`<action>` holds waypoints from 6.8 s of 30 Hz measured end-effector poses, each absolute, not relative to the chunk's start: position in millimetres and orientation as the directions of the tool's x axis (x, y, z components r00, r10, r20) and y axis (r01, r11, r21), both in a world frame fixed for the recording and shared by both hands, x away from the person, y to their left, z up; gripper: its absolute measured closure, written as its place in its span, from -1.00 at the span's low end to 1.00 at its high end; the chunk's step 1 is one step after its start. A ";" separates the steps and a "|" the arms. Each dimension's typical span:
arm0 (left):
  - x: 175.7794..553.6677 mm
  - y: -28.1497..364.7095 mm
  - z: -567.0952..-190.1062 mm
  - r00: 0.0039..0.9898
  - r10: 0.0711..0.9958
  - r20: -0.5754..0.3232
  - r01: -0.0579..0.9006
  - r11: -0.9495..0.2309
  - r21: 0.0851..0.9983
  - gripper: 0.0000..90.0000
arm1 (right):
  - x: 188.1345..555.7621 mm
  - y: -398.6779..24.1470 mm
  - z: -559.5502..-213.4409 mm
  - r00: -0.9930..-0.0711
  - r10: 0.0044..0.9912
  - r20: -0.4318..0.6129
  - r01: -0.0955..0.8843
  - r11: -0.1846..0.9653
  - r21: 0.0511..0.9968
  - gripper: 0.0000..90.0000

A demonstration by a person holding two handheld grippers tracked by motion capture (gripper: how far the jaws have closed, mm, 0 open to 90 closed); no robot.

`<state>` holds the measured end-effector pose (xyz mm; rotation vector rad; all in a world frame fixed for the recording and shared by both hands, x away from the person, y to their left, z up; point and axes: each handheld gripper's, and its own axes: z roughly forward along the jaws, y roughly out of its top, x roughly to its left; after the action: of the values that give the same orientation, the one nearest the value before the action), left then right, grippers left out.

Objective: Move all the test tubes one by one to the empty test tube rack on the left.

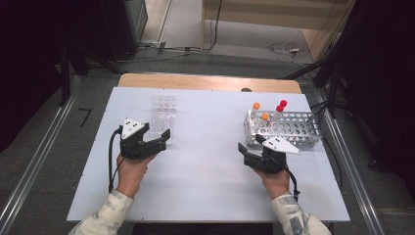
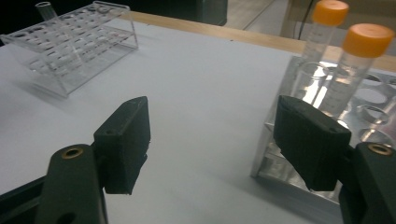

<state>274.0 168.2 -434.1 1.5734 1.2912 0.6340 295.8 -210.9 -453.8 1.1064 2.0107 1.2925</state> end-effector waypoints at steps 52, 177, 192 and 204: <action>265.4 154.9 -442.9 0.343 0.932 -0.116 0.414 -0.040 0.909 -0.42 | 337.5 -230.7 -462.0 -0.416 0.909 0.002 0.343 0.156 0.926 0.61; 251.3 82.2 -428.1 0.614 0.778 -0.134 0.399 -0.160 0.903 0.70 | 262.7 -99.4 -462.0 -0.783 0.621 -0.021 0.234 0.327 0.916 0.35; 263.1 107.9 -412.7 0.567 0.806 -0.173 0.402 -0.087 0.912 0.70 | 269.2 -112.4 -455.9 -0.774 0.633 0.016 0.262 0.298 0.918 -0.18; 279.6 129.5 -402.3 0.504 0.842 -0.191 0.403 -0.034 0.915 0.70 | 273.9 -125.6 -452.0 -0.757 0.654 0.020 0.270 0.285 0.920 -0.18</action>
<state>279.6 129.5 -402.3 1.6442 1.0812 0.4978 273.9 -125.6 -452.0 0.8347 2.1991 1.4638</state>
